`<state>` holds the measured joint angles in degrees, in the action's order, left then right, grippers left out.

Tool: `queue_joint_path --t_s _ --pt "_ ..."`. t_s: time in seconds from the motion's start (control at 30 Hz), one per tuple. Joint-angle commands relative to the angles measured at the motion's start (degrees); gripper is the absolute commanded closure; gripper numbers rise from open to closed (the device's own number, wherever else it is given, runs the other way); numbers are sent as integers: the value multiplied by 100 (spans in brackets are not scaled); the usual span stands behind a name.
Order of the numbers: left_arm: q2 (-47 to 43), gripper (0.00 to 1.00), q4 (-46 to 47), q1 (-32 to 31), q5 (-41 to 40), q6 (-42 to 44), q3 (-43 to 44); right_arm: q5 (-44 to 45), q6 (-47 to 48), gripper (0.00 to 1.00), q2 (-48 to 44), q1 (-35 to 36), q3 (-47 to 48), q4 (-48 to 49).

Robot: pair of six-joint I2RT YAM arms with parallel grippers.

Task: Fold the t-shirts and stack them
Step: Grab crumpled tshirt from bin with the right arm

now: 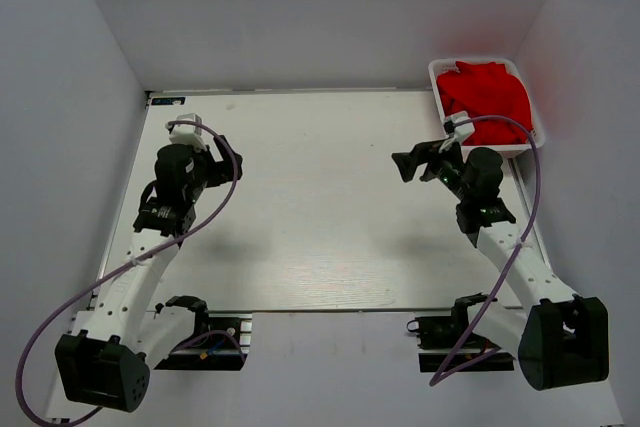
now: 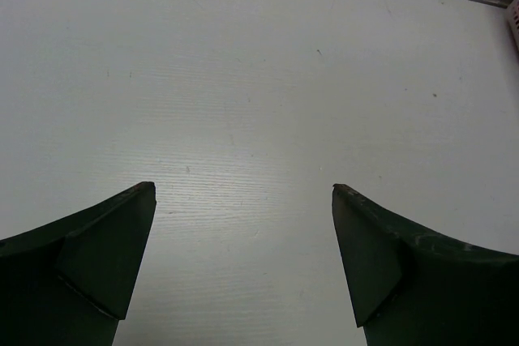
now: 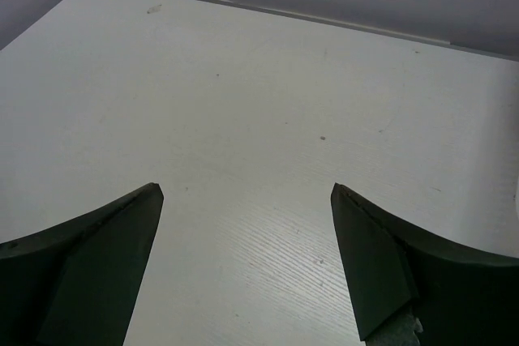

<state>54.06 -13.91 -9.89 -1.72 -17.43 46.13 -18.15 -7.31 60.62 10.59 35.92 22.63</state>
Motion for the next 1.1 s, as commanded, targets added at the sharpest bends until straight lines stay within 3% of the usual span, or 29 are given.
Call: queue_joint_path --t_s 0.0,0.23,0.27,0.3,0.43,0.57,0.63,0.8,0.9,1.07 --pt "8 0 -77 -22 266 64 203 -258 159 10 99 40 380 -13" --pt "-159 0 170 -22 330 38 10 -14 310 10 661 5 914 -232" --pt "-159 0 170 -22 330 38 10 161 205 10 984 13 1012 -233" --pt "-159 0 170 -22 382 38 10 955 -49 10 1100 -13 1109 -259" --pt "34 0 239 -22 330 91 63 1726 -131 10 2101 -57 2958 -1321" --pt "410 0 380 -22 277 143 247 2578 -139 10 3780 -250 4998 -2759" --pt "587 0 433 -22 277 143 388 2859 -313 10 4541 -504 5528 -3105" --pt "1193 0 486 -22 330 346 774 3054 -614 10 5854 -979 7945 -3984" --pt "1615 0 556 -22 557 530 1029 3317 -526 10 6619 -1383 9087 -3960" --pt "2248 0 670 -22 831 653 1302 3369 -193 13 7209 -1805 9223 -2926"
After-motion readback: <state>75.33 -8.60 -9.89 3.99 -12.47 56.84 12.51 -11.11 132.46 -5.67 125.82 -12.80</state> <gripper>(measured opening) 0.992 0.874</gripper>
